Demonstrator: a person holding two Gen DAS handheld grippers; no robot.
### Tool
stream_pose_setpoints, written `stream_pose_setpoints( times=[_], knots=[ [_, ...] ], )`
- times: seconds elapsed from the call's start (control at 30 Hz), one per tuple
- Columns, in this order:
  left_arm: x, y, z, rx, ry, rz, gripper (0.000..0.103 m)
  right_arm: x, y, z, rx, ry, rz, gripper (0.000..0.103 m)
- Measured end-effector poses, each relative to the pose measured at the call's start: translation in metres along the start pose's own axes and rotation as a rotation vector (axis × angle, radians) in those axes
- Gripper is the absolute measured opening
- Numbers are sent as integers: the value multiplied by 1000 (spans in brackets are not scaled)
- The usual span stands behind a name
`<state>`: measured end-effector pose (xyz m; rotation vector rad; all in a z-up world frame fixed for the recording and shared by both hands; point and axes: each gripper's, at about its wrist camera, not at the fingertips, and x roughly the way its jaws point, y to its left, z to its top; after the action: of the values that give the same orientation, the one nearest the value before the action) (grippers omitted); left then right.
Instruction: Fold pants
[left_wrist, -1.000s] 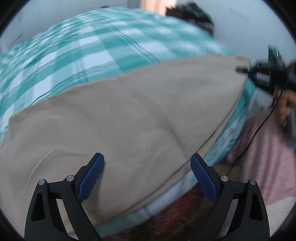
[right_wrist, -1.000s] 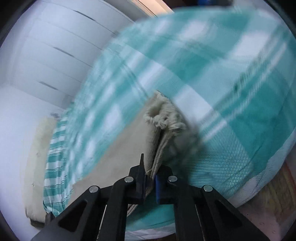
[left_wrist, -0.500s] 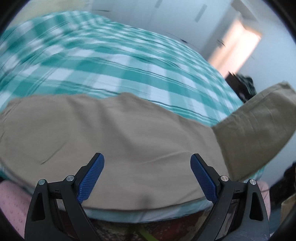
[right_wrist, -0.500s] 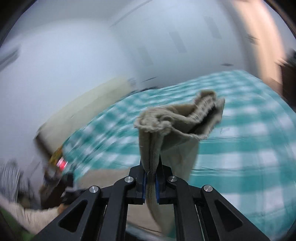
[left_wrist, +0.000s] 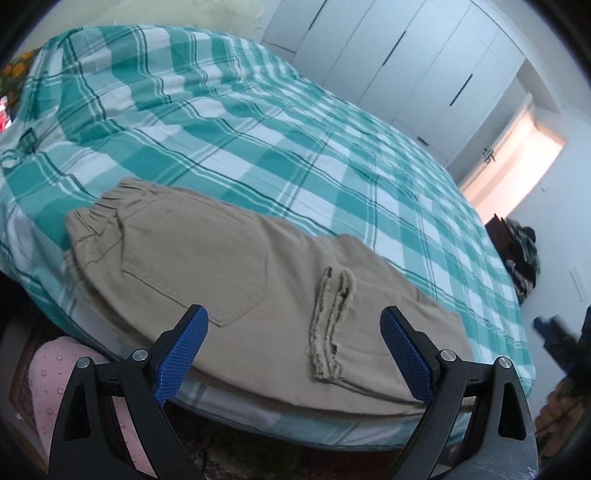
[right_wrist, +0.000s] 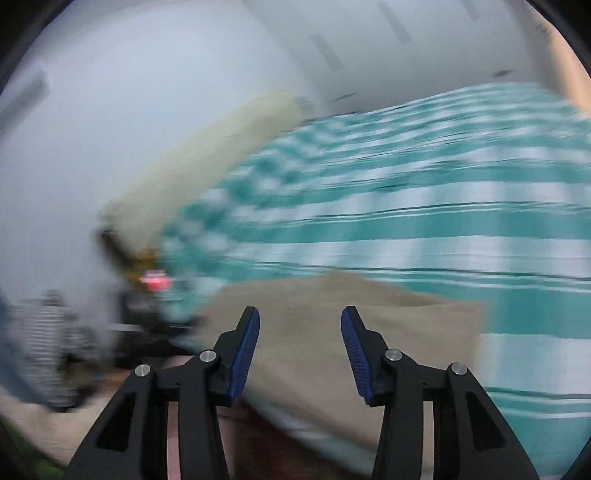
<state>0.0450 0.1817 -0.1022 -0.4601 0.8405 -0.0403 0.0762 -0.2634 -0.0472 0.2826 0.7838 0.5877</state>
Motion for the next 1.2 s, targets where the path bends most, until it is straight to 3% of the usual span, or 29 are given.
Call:
stream_pose_setpoints(
  times=[0.07, 0.1, 0.17, 0.23, 0.3, 0.37, 0.47, 0.6, 0.73, 0.87, 1.0, 1.1, 1.2],
  knots=[
    [11, -12, -4, 13, 33, -25, 95, 8, -23, -13, -35, 48, -169, 47],
    [19, -25, -8, 37, 59, -47, 95, 15, -31, -22, -38, 86, -199, 47],
    [31, -54, -17, 111, 98, -86, 95, 33, -40, -41, -41, 143, -198, 47],
    [51, -97, -30, 249, 138, -121, 95, 57, -41, -65, -66, 208, -207, 47],
    [75, -130, -46, 372, 176, -113, 95, 89, -43, -95, -78, 290, -256, 48],
    [102, -148, -62, 454, 228, -58, 94, 102, -39, -109, -146, 275, -316, 48],
    [122, -137, -75, 428, 296, 30, 89, 97, -43, -107, -161, 284, -305, 47],
    [114, -119, -77, 419, 276, 21, 89, 89, -45, -111, -166, 260, -291, 47],
    [108, -107, -75, 390, 280, 1, 86, 91, -36, -100, -141, 305, -300, 47],
    [108, -106, -81, 409, 284, -11, 86, 88, -40, -64, -39, 406, -253, 47],
    [107, -106, -82, 411, 280, -7, 86, 84, -45, -12, -16, 321, -234, 47],
    [107, -105, -82, 409, 280, -8, 86, 110, -67, 4, 5, 325, -261, 48],
    [107, -106, -83, 414, 274, -7, 86, 149, -106, -22, 130, 448, -275, 47]
  ],
)
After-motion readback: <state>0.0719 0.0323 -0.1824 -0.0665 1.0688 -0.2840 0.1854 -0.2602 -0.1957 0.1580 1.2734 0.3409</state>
